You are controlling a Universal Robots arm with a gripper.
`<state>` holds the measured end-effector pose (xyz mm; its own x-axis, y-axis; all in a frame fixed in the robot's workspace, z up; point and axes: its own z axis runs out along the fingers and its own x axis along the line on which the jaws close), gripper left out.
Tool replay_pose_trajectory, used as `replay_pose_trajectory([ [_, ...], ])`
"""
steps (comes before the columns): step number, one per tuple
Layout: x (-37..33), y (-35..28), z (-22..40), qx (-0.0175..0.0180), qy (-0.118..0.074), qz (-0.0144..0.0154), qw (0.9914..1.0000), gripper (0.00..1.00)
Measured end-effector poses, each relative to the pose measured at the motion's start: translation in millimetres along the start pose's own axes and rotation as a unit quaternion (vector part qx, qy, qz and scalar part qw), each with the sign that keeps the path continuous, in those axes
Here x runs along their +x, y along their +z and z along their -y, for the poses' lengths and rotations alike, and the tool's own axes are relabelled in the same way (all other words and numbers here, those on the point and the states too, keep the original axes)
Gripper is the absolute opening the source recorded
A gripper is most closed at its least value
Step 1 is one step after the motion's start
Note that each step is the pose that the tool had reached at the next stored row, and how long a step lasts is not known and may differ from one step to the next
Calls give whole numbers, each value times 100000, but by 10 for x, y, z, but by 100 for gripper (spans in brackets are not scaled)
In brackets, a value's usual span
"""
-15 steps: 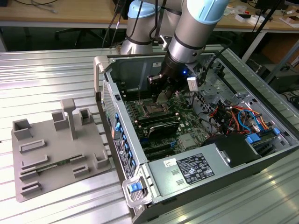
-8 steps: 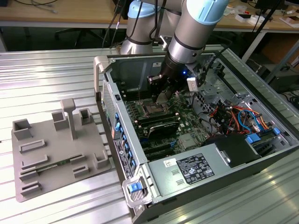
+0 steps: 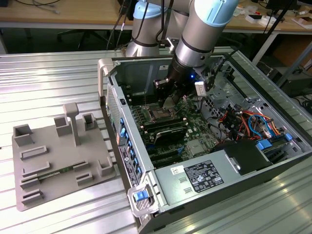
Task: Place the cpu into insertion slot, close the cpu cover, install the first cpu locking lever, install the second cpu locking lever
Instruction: 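Place the cpu into insertion slot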
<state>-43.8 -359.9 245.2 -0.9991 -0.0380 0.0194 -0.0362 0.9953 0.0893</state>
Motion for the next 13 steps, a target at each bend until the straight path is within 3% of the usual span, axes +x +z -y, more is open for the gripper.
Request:
replay_pose_trajectory([
  [13,0,27,3,2,0,3,100000,55],
])
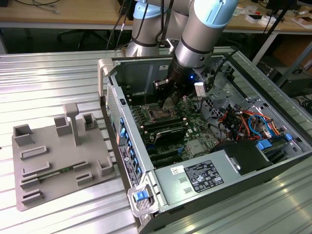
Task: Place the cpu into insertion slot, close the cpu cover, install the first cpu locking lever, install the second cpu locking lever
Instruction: 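Place the cpu into insertion slot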
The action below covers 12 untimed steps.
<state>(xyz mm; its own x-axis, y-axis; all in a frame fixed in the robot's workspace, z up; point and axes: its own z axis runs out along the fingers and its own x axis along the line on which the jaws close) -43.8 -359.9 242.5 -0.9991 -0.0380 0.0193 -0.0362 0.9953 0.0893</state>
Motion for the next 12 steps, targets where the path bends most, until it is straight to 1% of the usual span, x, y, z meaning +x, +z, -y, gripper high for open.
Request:
replay_pose_trajectory([
  [12,-1,29,3,1,2,1,100000,55],
])
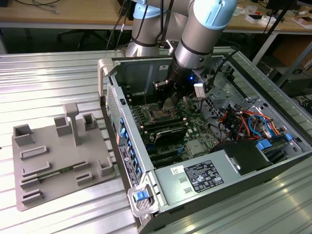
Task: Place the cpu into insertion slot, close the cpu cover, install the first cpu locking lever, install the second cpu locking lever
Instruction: 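Place the cpu into insertion slot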
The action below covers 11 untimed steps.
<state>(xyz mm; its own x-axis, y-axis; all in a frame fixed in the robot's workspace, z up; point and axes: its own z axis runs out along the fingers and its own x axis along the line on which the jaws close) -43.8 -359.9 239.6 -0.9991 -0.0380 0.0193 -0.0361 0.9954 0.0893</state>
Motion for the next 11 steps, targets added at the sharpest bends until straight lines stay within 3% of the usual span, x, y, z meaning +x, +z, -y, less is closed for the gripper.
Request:
replay_pose_trajectory([
  [11,0,16,1,-3,0,1,100000,55],
])
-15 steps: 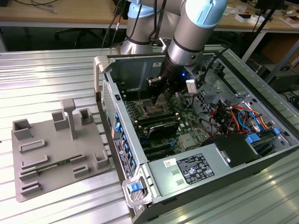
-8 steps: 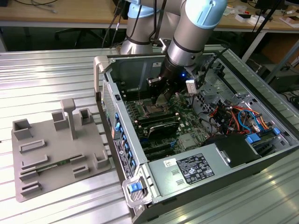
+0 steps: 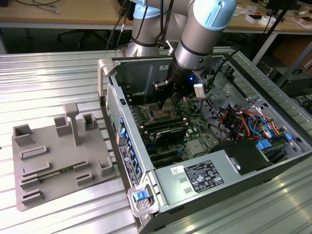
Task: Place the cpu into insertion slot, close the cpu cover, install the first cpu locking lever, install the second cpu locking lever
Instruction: 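Place the cpu into insertion slot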
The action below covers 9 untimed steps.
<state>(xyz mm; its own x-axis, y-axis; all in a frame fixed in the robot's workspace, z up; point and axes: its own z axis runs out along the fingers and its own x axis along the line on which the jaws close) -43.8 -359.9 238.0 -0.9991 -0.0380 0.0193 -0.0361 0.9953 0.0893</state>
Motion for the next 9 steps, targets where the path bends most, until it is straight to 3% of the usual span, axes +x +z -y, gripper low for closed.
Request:
replay_pose_trajectory([
  [5,0,0,-1,30,261,24,100000,55],
  [7,0,2,-1,226,1850,159,99982,55],
  [8,8,5,-1,498,4158,346,99912,55],
  [9,21,11,0,483,5112,427,99867,55],
])
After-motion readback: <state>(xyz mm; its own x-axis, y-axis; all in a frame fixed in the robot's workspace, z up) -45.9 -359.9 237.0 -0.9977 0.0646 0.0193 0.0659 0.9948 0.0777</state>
